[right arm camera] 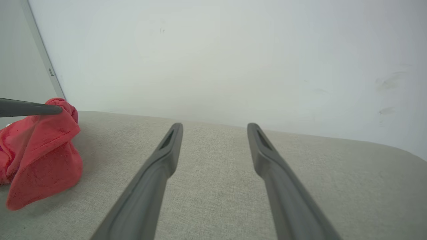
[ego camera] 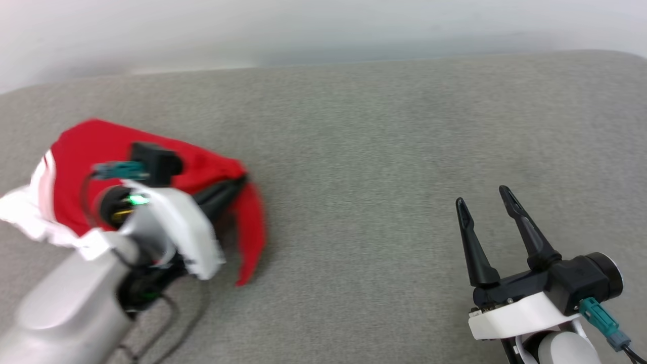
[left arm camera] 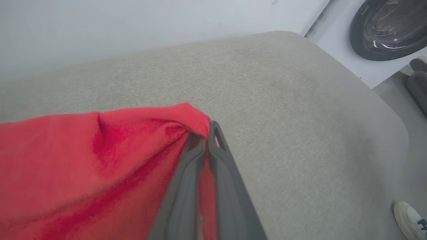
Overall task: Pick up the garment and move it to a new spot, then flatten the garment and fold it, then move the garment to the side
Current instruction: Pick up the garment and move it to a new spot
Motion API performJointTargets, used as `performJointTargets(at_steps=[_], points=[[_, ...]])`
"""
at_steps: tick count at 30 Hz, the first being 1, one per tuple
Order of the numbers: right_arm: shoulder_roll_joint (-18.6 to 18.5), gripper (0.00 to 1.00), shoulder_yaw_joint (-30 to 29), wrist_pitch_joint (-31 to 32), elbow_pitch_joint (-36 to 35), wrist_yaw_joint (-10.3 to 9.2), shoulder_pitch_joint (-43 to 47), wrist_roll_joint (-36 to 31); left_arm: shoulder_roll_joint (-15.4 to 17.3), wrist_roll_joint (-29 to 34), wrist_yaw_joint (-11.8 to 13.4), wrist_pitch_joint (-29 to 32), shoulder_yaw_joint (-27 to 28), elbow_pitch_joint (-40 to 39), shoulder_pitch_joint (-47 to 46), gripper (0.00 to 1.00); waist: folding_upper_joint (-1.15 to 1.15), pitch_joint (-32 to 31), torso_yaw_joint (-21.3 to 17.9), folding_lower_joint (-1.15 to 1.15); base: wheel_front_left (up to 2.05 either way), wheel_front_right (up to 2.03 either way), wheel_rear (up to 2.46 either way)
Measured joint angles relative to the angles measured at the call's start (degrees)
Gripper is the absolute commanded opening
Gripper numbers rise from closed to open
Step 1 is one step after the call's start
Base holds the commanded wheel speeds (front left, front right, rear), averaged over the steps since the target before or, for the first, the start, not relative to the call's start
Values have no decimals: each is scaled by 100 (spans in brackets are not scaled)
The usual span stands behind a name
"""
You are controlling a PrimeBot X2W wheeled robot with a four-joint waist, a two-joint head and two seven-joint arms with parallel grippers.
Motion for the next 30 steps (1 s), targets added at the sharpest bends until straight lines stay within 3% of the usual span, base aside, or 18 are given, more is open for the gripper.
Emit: performJointTargets(at_steps=[6, 12, 19, 25, 26, 27, 30], points=[[0, 100, 4, 0, -34, 0, -3, 65, -770, 219, 153, -48, -214, -167, -425, 0, 0, -23, -328, 0, 0, 0, 0], [0, 100, -55, 0, -67, 0, -13, 109, -1604, 471, 147, 25, -631, 42, -862, 0, 0, 143, -640, 0, 0, 0, 0], [3, 100, -695, 0, -77, 0, -126, 378, -2516, 717, -2, -47, -1166, 570, -1183, 0, 0, 344, -992, 1, 0, 0, 0], [4, 100, -1023, -1, -21, 0, -225, 556, -2971, 917, -88, -252, -1657, 1100, -1265, 2, 0, 385, -1150, 1, 0, 0, 0], [4, 100, -1022, 0, -21, 0, -227, 569, -2995, 956, -97, -305, -1711, 1188, -1263, 41, 0, 371, -1154, 1, 0, 0, 0], [4, 100, -1016, 0, -19, 0, -225, 577, -3018, 950, -102, -313, -1764, 1292, -1255, 100, 0, 352, -1150, 0, 0, 0, 0], [2, 100, -950, 0, 4, 0, -216, 582, -3036, 951, -124, -442, -1945, 1511, -1174, 100, 0, 273, -1099, 1, 0, 0, 0]])
